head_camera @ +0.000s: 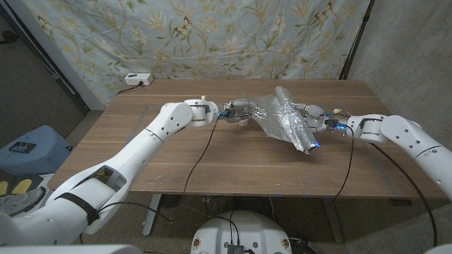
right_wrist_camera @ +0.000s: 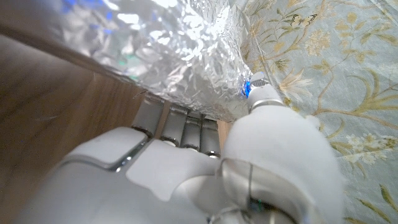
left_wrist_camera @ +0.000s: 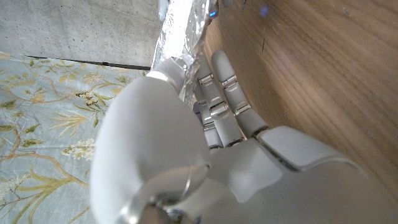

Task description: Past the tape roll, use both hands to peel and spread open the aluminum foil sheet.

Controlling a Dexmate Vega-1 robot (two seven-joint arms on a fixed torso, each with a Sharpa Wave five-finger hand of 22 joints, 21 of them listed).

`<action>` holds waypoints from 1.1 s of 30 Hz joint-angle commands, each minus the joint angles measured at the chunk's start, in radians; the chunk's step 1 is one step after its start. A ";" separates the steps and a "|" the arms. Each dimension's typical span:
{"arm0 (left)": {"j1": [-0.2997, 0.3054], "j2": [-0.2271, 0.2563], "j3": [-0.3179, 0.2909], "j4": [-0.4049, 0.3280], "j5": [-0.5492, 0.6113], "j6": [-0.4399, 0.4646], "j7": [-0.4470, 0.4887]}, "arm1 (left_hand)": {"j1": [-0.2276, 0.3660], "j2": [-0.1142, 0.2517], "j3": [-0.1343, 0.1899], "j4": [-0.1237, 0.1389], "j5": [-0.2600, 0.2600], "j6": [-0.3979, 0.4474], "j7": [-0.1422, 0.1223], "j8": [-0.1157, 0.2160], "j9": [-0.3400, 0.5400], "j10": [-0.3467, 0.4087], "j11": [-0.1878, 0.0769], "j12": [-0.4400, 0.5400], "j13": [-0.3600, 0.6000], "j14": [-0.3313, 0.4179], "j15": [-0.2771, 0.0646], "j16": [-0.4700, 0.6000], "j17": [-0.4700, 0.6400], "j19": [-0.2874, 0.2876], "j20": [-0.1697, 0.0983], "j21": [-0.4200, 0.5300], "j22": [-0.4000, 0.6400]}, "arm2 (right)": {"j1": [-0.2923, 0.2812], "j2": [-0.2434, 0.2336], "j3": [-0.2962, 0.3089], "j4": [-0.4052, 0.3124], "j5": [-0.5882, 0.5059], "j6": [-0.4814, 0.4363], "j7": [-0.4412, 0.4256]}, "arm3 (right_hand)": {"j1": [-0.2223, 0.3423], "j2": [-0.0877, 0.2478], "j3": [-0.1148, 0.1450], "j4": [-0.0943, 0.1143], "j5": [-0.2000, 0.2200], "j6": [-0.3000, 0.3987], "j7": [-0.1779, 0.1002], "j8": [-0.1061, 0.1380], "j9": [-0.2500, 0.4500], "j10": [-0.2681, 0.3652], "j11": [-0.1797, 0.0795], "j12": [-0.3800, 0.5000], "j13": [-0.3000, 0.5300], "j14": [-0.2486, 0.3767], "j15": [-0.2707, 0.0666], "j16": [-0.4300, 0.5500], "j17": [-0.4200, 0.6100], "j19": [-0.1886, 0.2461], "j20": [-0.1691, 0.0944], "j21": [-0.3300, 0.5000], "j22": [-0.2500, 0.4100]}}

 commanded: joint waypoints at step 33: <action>0.014 -0.026 -0.032 0.049 -0.079 0.015 -0.016 | -0.005 -0.012 0.023 0.001 0.006 0.041 0.021 -0.005 0.007 0.082 -0.080 -0.010 0.008 0.042 -0.040 0.005 0.013 0.000 -0.015 0.025 0.004 | 0.043 0.010 -0.005 0.082 0.157 -0.225 -0.074 | -0.013 0.001 -0.001 -0.003 0.002 -0.023 0.028 -0.014 -0.045 0.007 0.020 -0.070 -0.056 0.012 0.015 0.000 -0.013 0.049 -0.015 0.012 0.001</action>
